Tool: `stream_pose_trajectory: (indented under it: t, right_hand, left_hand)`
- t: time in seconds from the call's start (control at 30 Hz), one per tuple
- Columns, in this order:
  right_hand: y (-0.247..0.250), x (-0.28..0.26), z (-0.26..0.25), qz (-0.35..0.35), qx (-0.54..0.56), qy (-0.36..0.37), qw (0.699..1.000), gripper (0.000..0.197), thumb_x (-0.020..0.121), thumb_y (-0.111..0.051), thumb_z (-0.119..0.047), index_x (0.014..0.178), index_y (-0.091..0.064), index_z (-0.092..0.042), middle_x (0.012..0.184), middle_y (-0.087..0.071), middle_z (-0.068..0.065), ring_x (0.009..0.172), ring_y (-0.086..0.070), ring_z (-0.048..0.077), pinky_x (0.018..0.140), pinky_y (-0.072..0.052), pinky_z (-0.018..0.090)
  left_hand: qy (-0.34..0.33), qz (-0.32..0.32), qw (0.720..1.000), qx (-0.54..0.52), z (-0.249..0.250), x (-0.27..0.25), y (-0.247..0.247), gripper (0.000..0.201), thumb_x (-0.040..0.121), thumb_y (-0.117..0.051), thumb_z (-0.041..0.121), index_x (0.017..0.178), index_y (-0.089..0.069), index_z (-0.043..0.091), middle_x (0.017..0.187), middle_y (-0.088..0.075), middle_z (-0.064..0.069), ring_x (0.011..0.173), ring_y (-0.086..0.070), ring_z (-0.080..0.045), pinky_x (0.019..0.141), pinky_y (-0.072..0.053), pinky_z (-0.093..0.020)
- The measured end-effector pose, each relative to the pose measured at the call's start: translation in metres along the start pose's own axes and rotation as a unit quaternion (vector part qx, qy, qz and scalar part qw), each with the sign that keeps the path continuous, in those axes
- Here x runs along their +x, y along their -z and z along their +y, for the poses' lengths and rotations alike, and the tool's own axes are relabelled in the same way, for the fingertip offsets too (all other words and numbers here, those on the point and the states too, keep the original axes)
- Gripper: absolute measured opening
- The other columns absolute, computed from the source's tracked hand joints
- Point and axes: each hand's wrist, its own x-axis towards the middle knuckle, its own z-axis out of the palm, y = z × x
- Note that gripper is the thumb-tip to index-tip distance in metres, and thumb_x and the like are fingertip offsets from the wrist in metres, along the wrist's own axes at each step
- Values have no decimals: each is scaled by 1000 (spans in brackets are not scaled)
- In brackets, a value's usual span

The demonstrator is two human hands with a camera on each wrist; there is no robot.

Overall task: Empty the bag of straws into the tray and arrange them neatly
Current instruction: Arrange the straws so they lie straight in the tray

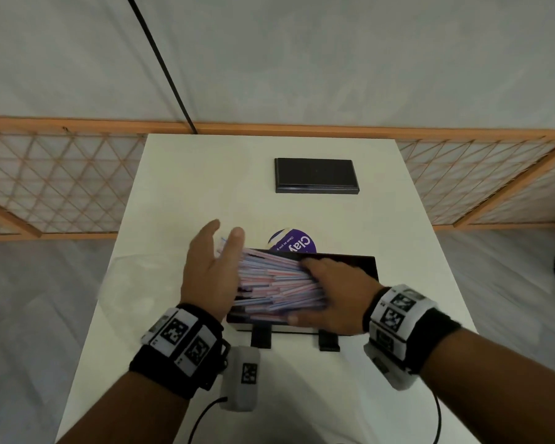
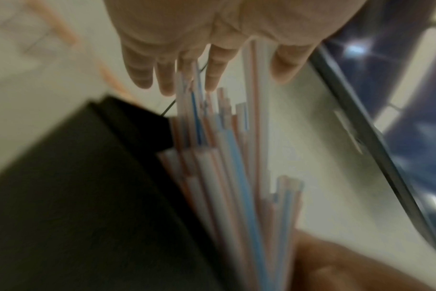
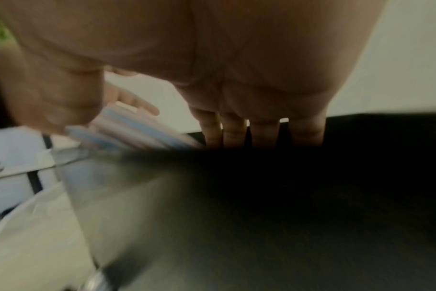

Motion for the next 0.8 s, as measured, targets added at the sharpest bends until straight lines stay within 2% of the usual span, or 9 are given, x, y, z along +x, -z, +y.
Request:
stream_pose_trajectory:
  t: [0.07, 0.1, 0.17, 0.27, 0.37, 0.47, 0.6, 0.67, 0.8]
  right_hand:
    - [-16, 5, -5, 8, -32, -15, 999, 104, 63, -41, -94, 147, -25, -35, 132, -44, -2, 121, -47, 23, 111, -36, 47]
    - [-22, 7, -8, 25, -33, -16, 999, 102, 64, -38, -94, 147, -27, -35, 127, -42, -1, 119, -46, 24, 110, -35, 47]
    - [-28, 11, -14, 66, -29, -13, 997, 98, 63, -35, -96, 140, -39, -35, 118, -42, -2, 112, -45, 23, 106, -38, 45]
    - [-34, 13, -17, 103, 1, -7, 995, 92, 61, -42, -94, 127, -46, -30, 116, -43, -4, 107, -46, 20, 101, -43, 41]
    - [-37, 12, -20, 116, 65, -12, 991, 93, 58, -53, -91, 127, -38, -30, 123, -48, -9, 108, -51, 17, 100, -45, 42]
    - [-34, 13, -24, 96, 3, -25, 995, 104, 56, -45, -97, 140, -30, -37, 130, -49, -12, 116, -48, 19, 107, -36, 47]
    - [-26, 15, -29, 86, -59, -23, 994, 99, 55, -42, -98, 137, -42, -41, 121, -44, -9, 115, -42, 20, 104, -34, 45]
    - [-26, 17, -31, 96, -47, -1, 994, 95, 59, -49, -93, 136, -44, -38, 124, -44, -11, 117, -44, 18, 106, -33, 43]
    - [-27, 20, -38, 85, 0, 31, 996, 98, 67, -60, -82, 147, -30, -34, 143, -43, -13, 129, -42, 17, 113, -25, 43]
  left_hand:
    - [103, -8, 982, -159, -3, 6, -5, 69, 69, -60, 70, 123, -66, 28, 134, -65, -2, 123, -61, -23, 112, -44, -53]
    - [116, 2, 976, -183, -4, 8, -6, 60, 64, -63, 67, 109, -70, 28, 123, -70, -3, 115, -66, -26, 107, -48, -54]
    - [93, 43, 981, -162, -1, 7, -7, 38, 70, -71, 52, 92, -69, 22, 105, -73, -6, 100, -70, -32, 96, -55, -56]
    - [57, 64, 987, -138, -9, 6, -6, 19, 81, -76, 29, 82, -65, 14, 89, -70, -13, 84, -70, -36, 83, -59, -57]
    - [16, 79, 991, -109, -15, 1, -5, 14, 84, -74, 22, 80, -62, 16, 83, -69, -7, 78, -68, -27, 76, -59, -46]
    - [-47, 65, 994, -75, -18, -5, -2, 14, 77, -69, 29, 80, -65, 16, 82, -73, -7, 79, -70, -27, 73, -58, -39]
    - [-81, 45, 996, 5, -20, -6, 2, 11, 84, -75, 12, 78, -68, 17, 73, -69, 3, 71, -68, -17, 66, -53, -30]
    - [-94, 39, 994, 35, -19, -5, 4, 15, 85, -74, 7, 79, -67, 19, 72, -68, 7, 70, -67, -14, 66, -53, -28]
    - [-98, 21, 993, 55, -20, -3, 7, 17, 87, -73, 10, 79, -66, 23, 76, -69, 10, 72, -67, -14, 69, -56, -32]
